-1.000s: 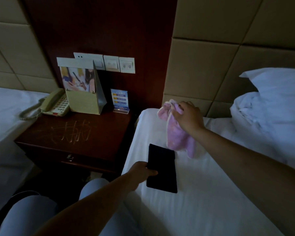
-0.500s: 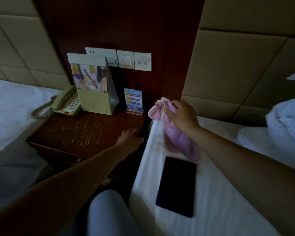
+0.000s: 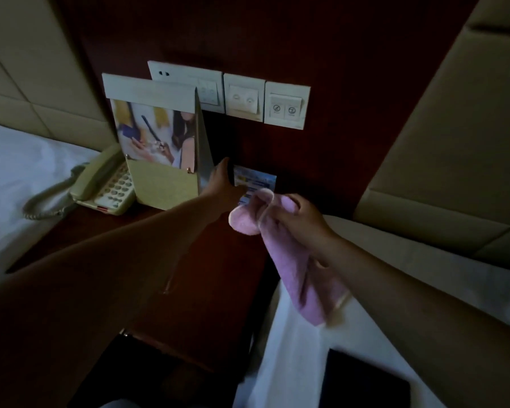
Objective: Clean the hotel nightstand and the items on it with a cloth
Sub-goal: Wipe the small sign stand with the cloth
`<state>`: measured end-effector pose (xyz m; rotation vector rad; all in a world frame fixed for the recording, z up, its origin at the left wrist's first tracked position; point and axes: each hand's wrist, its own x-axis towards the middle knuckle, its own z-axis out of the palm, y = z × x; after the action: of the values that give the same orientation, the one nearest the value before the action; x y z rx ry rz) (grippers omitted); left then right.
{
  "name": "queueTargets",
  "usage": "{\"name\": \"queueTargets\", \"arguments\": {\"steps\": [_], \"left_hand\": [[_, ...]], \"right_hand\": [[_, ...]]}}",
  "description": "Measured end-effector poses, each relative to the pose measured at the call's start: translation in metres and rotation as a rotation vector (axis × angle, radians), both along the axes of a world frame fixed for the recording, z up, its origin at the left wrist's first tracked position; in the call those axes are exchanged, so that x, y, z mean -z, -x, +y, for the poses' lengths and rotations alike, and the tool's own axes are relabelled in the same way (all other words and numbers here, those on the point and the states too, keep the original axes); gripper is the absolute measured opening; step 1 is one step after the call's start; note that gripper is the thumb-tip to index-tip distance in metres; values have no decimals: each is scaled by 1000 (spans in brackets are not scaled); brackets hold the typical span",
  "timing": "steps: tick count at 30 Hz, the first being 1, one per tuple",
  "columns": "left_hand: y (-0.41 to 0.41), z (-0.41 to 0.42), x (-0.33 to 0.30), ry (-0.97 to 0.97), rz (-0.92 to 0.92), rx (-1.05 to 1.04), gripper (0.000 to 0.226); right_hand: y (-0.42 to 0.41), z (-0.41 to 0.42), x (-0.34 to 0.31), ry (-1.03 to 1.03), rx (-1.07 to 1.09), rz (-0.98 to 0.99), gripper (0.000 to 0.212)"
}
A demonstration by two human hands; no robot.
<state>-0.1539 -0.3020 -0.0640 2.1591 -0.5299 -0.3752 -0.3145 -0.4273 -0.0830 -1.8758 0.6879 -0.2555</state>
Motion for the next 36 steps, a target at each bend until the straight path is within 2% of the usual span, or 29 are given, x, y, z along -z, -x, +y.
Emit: {"name": "queueTargets", "arguments": {"steps": [4, 6, 8, 10, 12, 16, 19, 22, 25, 27, 31, 36], "left_hand": [[-10, -1, 7, -20, -35, 33, 67], [-4, 9, 6, -79, -72, 59, 47], [11, 23, 0, -84, -12, 91, 21], [32, 40, -7, -32, 102, 84, 9], [52, 56, -10, 27, 201, 63, 12], [110, 93, -39, 297, 452, 66, 25], [160, 116, -70, 414, 418, 147, 27], [197, 145, -92, 409, 316, 136, 27], [222, 174, -109, 447, 282, 153, 24], [237, 186, -122, 487, 304, 174, 22], [258, 197, -148, 448, 261, 216, 30], [253, 199, -164, 423, 201, 228, 31]], "right_hand": [[3, 3, 11, -125, 60, 60, 23], [6, 4, 11, -138, 123, 43, 18], [12, 8, 5, -166, 179, 14, 16], [23, 15, -13, -188, 203, -34, 17], [34, 22, -37, -118, 191, -88, 22], [62, 53, -95, 157, 48, -200, 34], [78, 96, -112, 391, -105, -152, 37], [100, 138, -117, 617, -171, -138, 43], [118, 149, -130, 739, -151, -239, 31], [122, 141, -139, 841, -124, -224, 26], [130, 128, -174, 766, -33, -174, 23], [146, 153, -180, 809, -200, -262, 35]]}}
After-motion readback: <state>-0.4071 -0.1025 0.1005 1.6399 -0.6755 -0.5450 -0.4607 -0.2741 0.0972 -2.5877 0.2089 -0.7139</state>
